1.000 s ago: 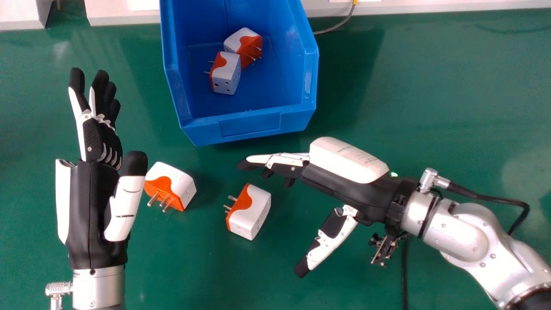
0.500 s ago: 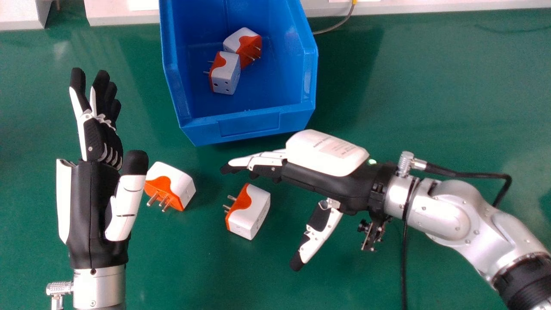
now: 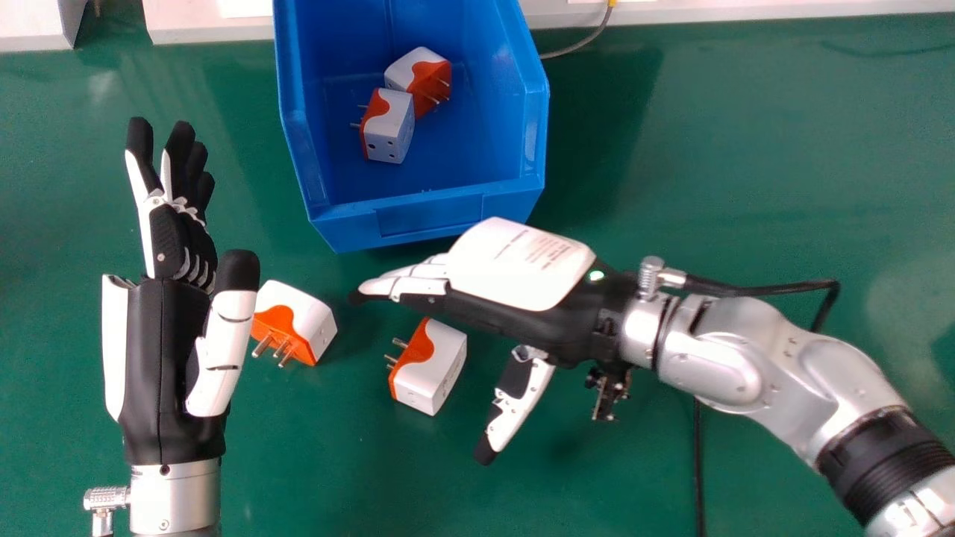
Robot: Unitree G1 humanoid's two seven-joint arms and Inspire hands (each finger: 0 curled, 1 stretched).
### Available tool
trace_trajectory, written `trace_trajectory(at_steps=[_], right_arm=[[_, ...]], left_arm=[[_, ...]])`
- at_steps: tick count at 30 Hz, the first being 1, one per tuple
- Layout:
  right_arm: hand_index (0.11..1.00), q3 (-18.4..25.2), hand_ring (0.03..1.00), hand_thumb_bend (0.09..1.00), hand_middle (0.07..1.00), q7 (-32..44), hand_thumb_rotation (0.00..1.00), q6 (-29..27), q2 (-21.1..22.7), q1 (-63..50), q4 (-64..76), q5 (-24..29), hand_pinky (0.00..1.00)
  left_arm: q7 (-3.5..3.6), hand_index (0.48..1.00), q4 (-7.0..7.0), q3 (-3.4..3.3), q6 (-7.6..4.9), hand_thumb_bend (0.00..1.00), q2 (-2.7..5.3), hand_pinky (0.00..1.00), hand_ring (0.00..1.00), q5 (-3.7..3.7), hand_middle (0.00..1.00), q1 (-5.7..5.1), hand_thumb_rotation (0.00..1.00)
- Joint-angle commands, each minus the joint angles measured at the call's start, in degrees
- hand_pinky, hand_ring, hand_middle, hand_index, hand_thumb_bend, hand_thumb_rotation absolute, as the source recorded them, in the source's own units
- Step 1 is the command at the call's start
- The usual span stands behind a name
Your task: Pick all objects and put in blue box
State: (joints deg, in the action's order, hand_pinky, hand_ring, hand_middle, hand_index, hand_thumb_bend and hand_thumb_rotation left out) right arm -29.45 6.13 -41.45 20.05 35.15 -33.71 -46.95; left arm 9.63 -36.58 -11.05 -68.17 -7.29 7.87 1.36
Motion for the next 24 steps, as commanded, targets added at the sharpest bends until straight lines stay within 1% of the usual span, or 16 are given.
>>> trace_trajectory(at_steps=[1,5,10,16,21,24], right_arm=[[0.894,-1.45,0.825,1.000,0.876,-2.48,0.32,0.73,-1.33,2.22,-0.17,-1.60,0.68],[0.893,-4.49,0.831,1.000,0.879,-2.83,0.32,2.02,-2.55,3.11,-1.71,-4.40,0.70],[0.899,-7.29,0.838,1.000,0.890,-2.44,0.33,4.09,-3.30,4.50,-3.11,-6.64,0.71],[0.906,-9.90,0.848,1.000,0.905,-3.69,0.32,6.30,-3.80,5.59,-4.09,-9.01,0.72],[0.908,-12.01,0.851,1.000,0.911,-5.96,0.31,8.13,-4.64,6.84,-6.46,-11.40,0.73],[0.909,-12.67,0.854,1.000,0.914,-7.30,0.31,8.70,-4.53,7.72,-7.13,-12.22,0.73]], left_arm=[[-0.20,0.996,0.61,-0.11,-0.74,0.53,-0.23,1.00,1.00,-0.20,1.00,0.28,0.82],[-0.18,0.992,0.60,-0.15,-0.73,0.52,-0.31,1.00,1.00,-0.23,1.00,0.31,0.81],[-0.14,0.986,0.58,-0.01,-0.48,0.50,-0.22,1.00,1.00,-0.29,1.00,0.38,0.81],[0.12,0.980,0.80,0.07,-0.13,0.50,-0.48,1.00,1.00,0.15,1.00,0.45,0.81],[0.17,0.975,0.30,0.06,-0.17,0.50,-0.51,1.00,1.00,0.16,1.00,0.95,0.81],[0.07,0.974,0.28,0.04,-0.12,0.50,-0.43,1.00,1.00,0.01,1.00,1.10,0.81]])
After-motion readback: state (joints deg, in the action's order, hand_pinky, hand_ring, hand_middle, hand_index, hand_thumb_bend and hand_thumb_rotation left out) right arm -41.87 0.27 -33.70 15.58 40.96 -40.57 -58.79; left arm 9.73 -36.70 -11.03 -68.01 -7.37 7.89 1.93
